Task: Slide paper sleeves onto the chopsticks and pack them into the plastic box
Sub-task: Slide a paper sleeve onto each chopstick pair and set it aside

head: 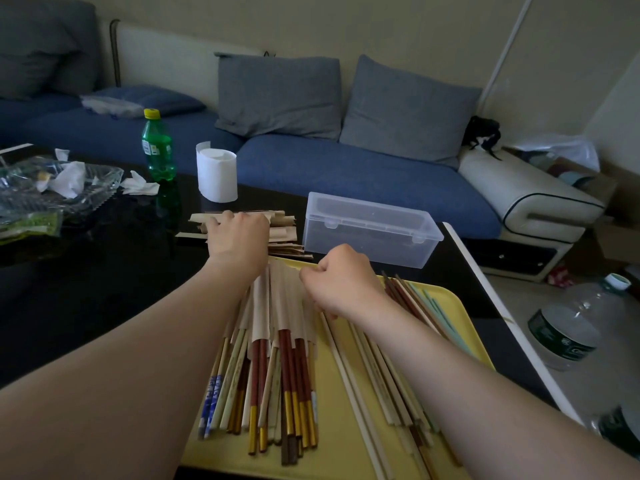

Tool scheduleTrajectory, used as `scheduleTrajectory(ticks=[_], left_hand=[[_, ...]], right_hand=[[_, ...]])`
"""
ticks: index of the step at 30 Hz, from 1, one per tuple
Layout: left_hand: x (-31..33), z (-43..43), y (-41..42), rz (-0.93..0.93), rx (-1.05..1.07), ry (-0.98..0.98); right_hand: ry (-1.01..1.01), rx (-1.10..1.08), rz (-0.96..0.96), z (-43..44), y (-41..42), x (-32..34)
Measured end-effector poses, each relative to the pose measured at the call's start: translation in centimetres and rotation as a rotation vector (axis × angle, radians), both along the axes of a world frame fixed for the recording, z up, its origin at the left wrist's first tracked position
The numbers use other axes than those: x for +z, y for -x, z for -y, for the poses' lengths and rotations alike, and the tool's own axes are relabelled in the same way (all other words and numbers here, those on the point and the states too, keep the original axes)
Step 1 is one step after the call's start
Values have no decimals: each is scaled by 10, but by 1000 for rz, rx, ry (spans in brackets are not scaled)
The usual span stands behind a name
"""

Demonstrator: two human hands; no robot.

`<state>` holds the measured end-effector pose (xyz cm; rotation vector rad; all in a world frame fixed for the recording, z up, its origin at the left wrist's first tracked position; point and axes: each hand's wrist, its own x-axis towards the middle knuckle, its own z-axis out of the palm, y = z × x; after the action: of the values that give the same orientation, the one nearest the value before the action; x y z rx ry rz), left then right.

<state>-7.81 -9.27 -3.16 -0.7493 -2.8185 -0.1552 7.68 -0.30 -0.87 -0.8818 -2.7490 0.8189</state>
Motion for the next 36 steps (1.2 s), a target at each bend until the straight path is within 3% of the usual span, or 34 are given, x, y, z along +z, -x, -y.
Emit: scheduleTrajectory(ticks=[8, 14, 22, 25, 30, 36], left_hand=[[21, 1, -22, 6, -53, -175], [33, -9, -41, 270, -88, -460], [34, -14, -51, 358, -204, -489], [35, -15, -56, 367, -269, -477], [40, -15, -64, 540, -383, -414], [47, -13, -69, 798, -461, -500]], right_hand=[[-5, 22, 221, -13, -18, 13], [151, 119, 631, -11, -35, 26], [204, 85, 734, -4, -45, 22], [197, 78, 711, -1, -49, 25], [190, 66, 660, -3, -58, 35], [141, -61, 193, -27, -67, 51]])
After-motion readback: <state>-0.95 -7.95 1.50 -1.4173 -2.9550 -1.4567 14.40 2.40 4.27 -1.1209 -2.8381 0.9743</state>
